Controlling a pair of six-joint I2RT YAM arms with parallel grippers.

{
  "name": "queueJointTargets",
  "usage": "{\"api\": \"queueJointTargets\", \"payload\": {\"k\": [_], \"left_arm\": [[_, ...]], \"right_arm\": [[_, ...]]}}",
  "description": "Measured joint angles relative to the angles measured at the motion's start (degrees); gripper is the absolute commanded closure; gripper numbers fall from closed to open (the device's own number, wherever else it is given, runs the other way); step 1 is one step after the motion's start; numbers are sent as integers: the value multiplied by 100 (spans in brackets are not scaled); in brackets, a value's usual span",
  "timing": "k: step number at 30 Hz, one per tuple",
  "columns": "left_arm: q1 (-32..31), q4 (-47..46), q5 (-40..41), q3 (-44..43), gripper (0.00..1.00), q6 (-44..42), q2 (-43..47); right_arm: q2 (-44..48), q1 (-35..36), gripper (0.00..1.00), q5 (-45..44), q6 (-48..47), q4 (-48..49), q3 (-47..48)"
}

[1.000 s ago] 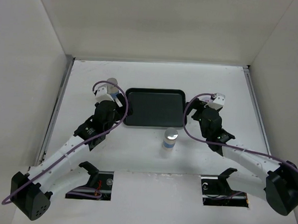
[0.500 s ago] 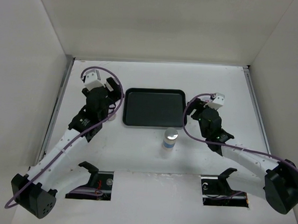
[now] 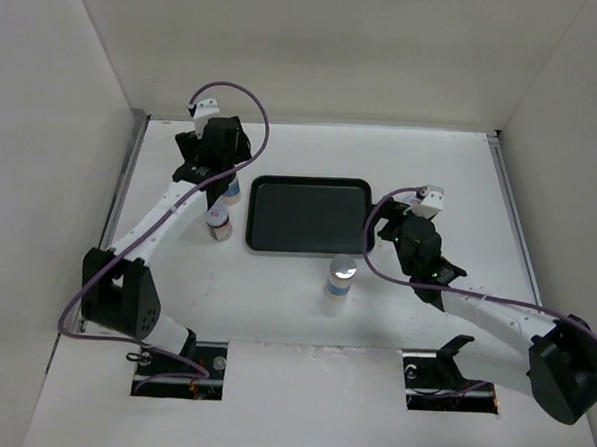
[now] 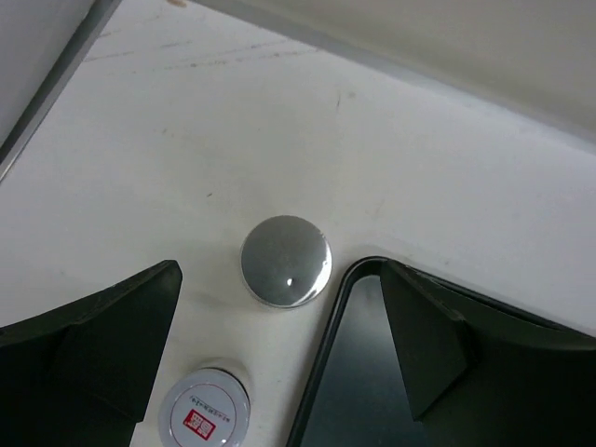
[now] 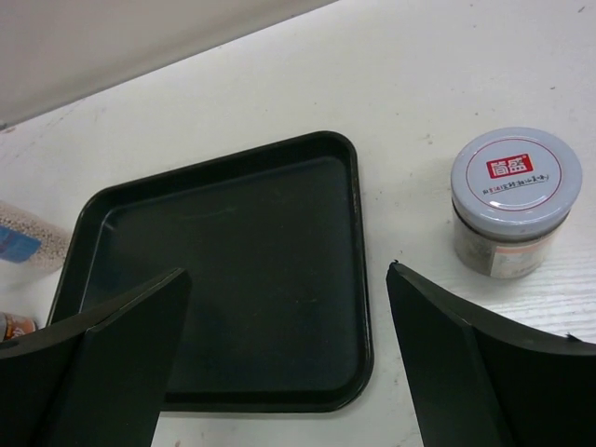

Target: Organize the condiment bottles

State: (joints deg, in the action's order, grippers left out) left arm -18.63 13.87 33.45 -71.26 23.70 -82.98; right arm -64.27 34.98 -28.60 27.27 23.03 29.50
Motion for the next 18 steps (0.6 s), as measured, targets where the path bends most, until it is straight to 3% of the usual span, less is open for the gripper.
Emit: {"api": "queueJointTargets", "payload": {"k": [8,12,14,16,18], "left_arm": [[249,155,-278,-94,11,-46,-1091],[280,175,-345,-280,18,-55,-1362],[299,153,-374,-376,27,-57,-1482],[332,122,-387,-413,47,-48,-1563],[367,70,-420,-413,61,-66,-1591]], "right_arm": [[-61,7,5,83,-2,15,2],[-61,39,5,127,0,17,2],[-61,44,5,136,-2,20,2],[-61,57,5,144,-2,20,2],[-61,74,5,151,-2,24,2]]}}
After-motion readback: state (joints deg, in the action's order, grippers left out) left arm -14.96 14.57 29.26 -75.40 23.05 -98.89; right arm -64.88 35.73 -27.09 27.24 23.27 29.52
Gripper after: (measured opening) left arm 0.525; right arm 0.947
